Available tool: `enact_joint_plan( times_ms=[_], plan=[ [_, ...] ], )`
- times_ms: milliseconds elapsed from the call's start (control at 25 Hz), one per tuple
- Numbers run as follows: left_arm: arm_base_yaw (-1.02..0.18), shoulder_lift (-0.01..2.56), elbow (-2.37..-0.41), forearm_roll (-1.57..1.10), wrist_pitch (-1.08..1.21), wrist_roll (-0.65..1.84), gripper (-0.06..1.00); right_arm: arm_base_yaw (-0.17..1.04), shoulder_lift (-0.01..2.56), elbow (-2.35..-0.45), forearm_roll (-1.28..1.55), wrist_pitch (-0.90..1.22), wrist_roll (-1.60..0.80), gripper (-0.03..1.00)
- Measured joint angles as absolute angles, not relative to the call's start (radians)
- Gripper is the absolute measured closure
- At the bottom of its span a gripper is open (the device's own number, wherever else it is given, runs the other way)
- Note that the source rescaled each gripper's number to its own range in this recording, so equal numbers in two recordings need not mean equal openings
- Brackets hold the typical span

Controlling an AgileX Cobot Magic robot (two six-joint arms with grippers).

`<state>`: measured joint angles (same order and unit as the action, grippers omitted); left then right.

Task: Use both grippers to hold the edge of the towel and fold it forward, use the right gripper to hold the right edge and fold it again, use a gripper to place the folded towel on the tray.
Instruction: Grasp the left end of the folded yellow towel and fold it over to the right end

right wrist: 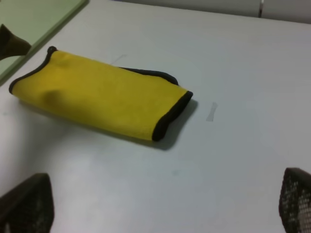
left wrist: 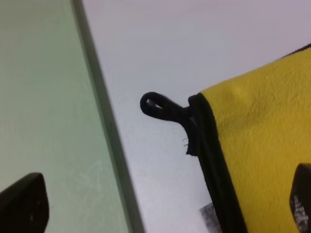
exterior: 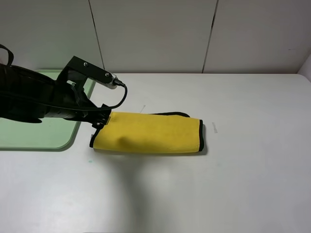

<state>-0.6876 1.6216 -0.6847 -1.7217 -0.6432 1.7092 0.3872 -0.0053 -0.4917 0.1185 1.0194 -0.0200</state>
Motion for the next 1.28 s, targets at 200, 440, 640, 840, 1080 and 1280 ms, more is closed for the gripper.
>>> enact_joint_plan(
  times_ms=[200,440,640,840,1080,1280],
  plan=[
    [-0.688,1.622,-0.685,-1.722,-0.643,1.709,-0.06,0.387,-0.006,-0.492,0.116,1.019,-0.018,-0.03],
    [-0.71,1.622,-0.685,-1.722,-0.638,1.573,-0.06,0.387,-0.006,-0.492,0.115,1.019,-0.018,-0.03],
    [-0.781,1.617,-0.685,-1.722,-0.628,1.382,-0.06,0.387,-0.007,-0.492,0.115,1.019,-0.018,-0.03],
    [-0.806,1.617,-0.685,-1.722,-0.593,1.257,-0.06,0.387,-0.007,-0.492,0.115,1.019,-0.018,-0.03],
    [-0.806,1.617,-0.685,-1.722,-0.576,1.223,-0.06,0.387,-0.007,-0.492,0.115,1.019,-0.018,-0.03],
    [-0.806,1.617,-0.685,-1.722,-0.619,1.302,-0.06,0.387,-0.007,-0.492,0.115,1.019,-0.017,-0.03]
  ],
)
